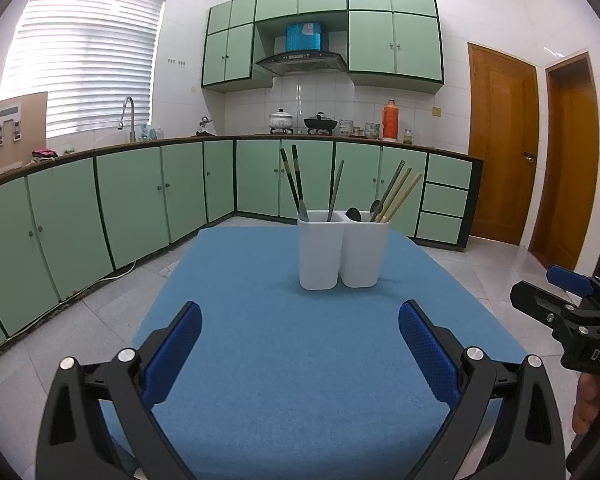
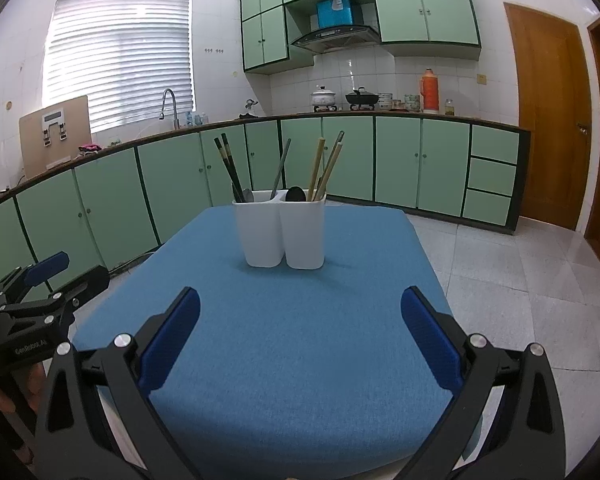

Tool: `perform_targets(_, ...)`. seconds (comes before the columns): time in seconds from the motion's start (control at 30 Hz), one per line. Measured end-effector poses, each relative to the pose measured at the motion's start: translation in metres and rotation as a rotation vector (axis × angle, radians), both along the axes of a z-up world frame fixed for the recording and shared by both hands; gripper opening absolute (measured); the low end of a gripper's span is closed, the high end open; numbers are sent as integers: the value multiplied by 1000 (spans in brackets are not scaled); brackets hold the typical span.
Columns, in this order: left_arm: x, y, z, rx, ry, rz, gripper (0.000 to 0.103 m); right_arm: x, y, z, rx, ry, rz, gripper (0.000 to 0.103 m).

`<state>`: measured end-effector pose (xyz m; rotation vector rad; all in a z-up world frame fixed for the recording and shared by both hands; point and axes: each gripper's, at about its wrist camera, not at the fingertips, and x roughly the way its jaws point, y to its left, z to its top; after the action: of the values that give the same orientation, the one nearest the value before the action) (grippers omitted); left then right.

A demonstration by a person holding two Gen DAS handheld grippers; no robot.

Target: Organize utensils

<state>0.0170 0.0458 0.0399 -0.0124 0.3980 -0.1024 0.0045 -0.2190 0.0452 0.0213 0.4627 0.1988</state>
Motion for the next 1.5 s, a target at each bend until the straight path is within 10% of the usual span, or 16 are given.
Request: perform_targets(1.5,3,5,-2,-2,10,4,97,1,8,-4,-3,-3,13,98)
